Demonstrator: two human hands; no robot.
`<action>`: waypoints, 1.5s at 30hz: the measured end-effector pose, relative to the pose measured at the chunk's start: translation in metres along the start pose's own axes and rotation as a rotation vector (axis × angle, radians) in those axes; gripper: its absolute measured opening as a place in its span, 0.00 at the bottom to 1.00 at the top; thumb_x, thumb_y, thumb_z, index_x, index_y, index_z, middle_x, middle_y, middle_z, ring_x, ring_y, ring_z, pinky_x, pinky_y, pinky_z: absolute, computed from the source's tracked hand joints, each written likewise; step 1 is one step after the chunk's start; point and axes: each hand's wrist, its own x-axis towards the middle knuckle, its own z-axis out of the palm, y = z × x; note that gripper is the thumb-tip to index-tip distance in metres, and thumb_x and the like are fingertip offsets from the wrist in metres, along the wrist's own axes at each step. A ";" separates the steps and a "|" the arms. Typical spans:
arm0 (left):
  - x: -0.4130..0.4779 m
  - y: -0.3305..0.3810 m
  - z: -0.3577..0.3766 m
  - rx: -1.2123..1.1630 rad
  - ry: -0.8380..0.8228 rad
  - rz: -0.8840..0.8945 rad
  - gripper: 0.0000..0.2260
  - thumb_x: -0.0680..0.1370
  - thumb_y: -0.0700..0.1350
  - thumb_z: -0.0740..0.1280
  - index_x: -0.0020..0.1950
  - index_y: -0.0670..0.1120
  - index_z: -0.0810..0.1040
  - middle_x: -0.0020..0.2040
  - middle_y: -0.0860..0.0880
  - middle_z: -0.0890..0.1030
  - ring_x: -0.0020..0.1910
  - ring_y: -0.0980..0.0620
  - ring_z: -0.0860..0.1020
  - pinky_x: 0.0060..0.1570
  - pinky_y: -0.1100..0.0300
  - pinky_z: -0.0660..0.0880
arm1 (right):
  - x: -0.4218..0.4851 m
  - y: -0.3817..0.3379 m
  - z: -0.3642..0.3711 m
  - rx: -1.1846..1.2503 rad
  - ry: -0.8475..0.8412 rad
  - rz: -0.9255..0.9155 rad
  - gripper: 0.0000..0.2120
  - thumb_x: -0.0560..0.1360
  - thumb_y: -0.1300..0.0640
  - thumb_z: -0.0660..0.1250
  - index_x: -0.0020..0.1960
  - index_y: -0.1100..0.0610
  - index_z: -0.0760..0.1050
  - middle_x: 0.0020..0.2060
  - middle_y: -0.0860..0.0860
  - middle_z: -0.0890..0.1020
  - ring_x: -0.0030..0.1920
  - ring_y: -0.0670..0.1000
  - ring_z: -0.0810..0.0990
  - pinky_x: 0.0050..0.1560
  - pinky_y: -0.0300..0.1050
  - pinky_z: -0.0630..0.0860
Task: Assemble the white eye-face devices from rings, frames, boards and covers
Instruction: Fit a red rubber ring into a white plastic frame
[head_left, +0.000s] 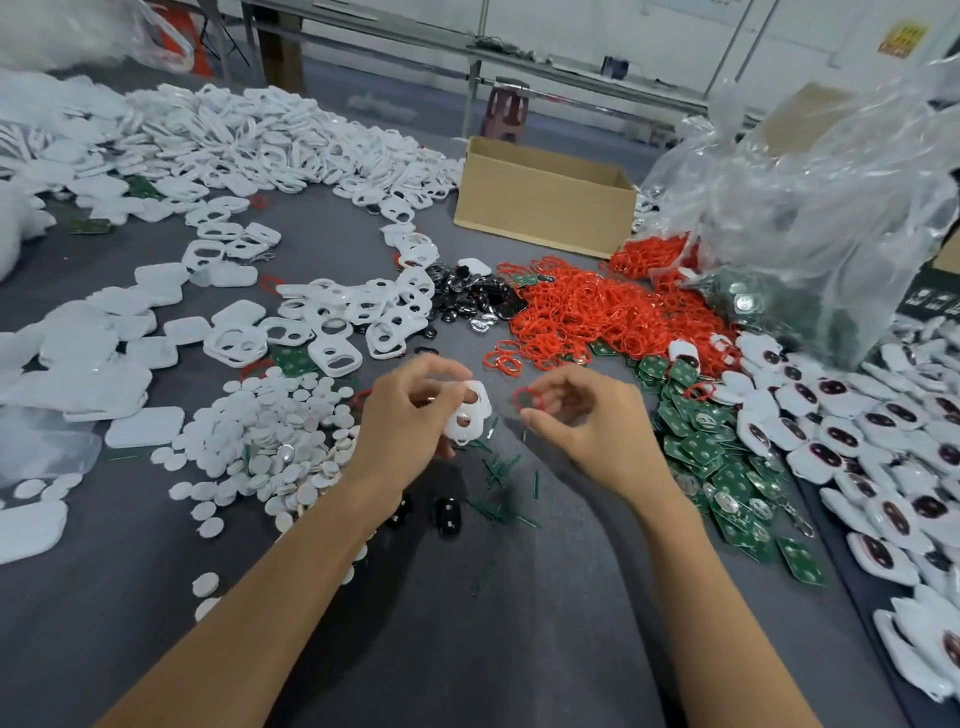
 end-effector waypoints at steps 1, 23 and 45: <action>-0.001 0.000 0.001 0.066 -0.013 0.028 0.10 0.77 0.39 0.69 0.43 0.54 0.83 0.40 0.53 0.84 0.28 0.52 0.78 0.24 0.60 0.74 | 0.000 -0.006 0.004 0.073 0.032 -0.022 0.10 0.67 0.62 0.77 0.45 0.55 0.80 0.35 0.50 0.82 0.35 0.47 0.79 0.38 0.36 0.75; -0.001 0.002 0.005 -0.054 0.045 0.213 0.05 0.74 0.45 0.73 0.43 0.57 0.86 0.39 0.52 0.85 0.34 0.54 0.81 0.27 0.56 0.78 | 0.015 -0.025 0.034 0.240 0.249 -0.142 0.06 0.70 0.66 0.74 0.44 0.57 0.84 0.38 0.52 0.85 0.38 0.52 0.82 0.40 0.50 0.79; 0.000 0.000 0.007 -0.106 0.132 0.112 0.16 0.72 0.34 0.73 0.53 0.55 0.82 0.48 0.50 0.85 0.39 0.53 0.84 0.34 0.60 0.81 | 0.008 -0.023 0.042 0.230 0.463 -0.132 0.07 0.72 0.67 0.70 0.47 0.57 0.80 0.36 0.49 0.80 0.34 0.47 0.77 0.39 0.38 0.75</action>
